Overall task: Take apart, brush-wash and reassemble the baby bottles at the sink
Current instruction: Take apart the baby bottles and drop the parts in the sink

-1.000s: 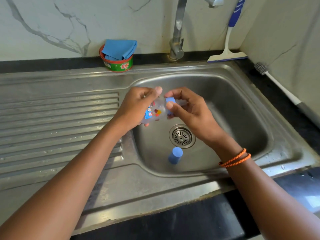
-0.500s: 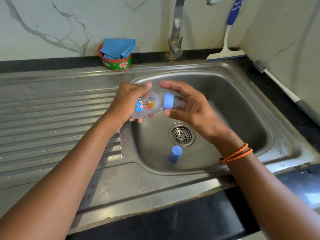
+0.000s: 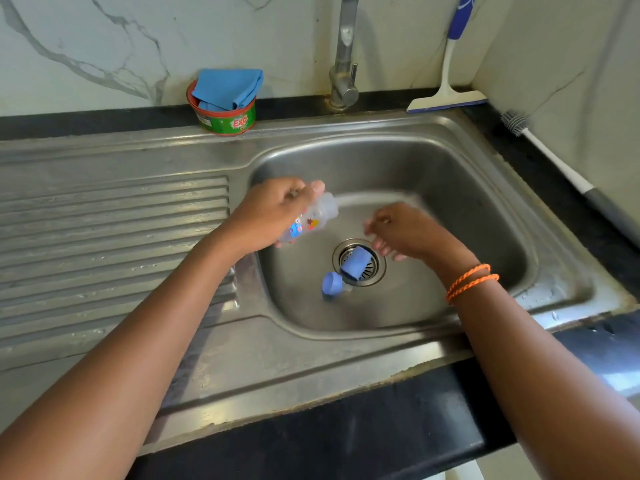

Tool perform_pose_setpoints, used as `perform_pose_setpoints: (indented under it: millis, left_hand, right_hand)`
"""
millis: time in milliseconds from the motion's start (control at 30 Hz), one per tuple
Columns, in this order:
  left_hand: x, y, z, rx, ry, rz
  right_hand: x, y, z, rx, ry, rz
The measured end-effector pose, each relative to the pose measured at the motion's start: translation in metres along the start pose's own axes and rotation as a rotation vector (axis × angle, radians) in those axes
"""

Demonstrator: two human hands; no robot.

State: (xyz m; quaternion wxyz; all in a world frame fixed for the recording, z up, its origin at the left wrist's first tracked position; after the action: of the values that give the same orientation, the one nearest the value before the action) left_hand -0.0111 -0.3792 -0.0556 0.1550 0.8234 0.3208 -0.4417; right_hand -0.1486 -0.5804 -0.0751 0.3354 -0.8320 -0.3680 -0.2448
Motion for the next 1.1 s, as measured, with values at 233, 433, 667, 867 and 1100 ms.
perform_pose_setpoints:
  millis: [233,433,667,867,1100]
  left_hand:
    - [-0.001,0.021,0.029,0.487,0.754,-0.104]
    - [-0.004,0.018,0.063,0.694,0.948,-0.173]
    - [-0.007,0.012,0.083,0.74,1.041,-0.23]
    - [-0.003,0.019,0.082,0.706,0.982,-0.283]
    - [-0.004,0.025,0.091,0.701,0.808,-0.166]
  right_hand:
    - [0.012,0.028,0.018,0.352,-0.734,0.021]
    - [-0.003,0.045,0.061,0.384,-0.961,-0.062]
    - [0.003,0.033,0.054,0.492,-0.894,-0.043]
    - [0.001,0.022,0.057,0.555,-0.9,-0.072]
    - [-0.002,0.018,0.06,0.599,-0.671,0.113]
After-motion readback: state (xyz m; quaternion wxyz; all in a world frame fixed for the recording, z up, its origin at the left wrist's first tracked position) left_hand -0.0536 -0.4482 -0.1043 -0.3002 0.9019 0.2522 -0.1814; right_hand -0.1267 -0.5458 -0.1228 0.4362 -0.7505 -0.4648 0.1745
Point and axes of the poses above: each hand's wrist, its own y-axis towards the middle knuckle, its own z-axis out of the palm, x = y × z, the point moved 1 cm from there along y, towards the middle knuckle, and after that the axes turned 3 degrees about y, right-handed, at the moved point
